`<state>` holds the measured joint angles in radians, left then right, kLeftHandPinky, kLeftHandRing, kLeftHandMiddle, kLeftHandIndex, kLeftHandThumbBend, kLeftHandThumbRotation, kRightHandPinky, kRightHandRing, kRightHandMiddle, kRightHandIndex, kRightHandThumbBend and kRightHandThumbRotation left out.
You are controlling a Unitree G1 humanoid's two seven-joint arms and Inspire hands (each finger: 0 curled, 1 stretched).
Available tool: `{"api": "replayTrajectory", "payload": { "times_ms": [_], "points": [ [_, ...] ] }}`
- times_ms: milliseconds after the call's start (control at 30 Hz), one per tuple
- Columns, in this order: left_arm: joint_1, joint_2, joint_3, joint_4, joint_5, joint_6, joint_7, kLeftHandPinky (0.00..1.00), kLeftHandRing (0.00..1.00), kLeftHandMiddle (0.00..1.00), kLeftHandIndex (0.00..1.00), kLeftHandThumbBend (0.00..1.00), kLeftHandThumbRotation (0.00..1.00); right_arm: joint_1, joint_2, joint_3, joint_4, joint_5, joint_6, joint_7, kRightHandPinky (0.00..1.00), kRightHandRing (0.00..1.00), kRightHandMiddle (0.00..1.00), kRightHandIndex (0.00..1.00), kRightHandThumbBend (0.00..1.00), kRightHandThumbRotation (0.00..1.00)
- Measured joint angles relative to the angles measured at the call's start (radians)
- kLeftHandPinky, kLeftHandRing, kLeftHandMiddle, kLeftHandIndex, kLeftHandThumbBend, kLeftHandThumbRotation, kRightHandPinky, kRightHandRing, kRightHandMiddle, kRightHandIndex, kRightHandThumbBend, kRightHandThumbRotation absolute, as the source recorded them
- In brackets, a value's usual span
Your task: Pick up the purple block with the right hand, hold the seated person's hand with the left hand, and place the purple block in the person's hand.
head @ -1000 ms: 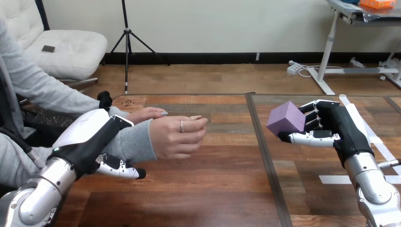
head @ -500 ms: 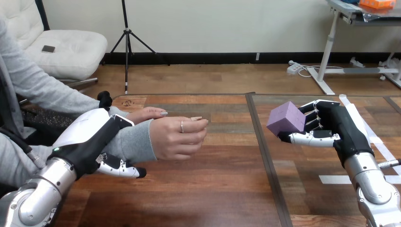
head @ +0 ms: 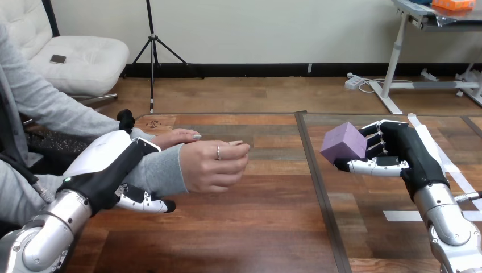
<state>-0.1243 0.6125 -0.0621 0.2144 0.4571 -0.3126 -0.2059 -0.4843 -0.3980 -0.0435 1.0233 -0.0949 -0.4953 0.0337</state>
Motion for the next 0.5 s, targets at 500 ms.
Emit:
{"api": "replayTrajectory", "payload": {
  "times_ms": [500],
  "points": [
    [-0.001,0.001,0.0,0.0,-0.004,0.013,-0.027,0.18,0.24,0.31,0.34,0.65,0.0,0.0,0.002,0.0,0.0,0.002,0.0,0.015,0.36,0.38,0.42,0.42,0.87,0.0]
  ]
}}
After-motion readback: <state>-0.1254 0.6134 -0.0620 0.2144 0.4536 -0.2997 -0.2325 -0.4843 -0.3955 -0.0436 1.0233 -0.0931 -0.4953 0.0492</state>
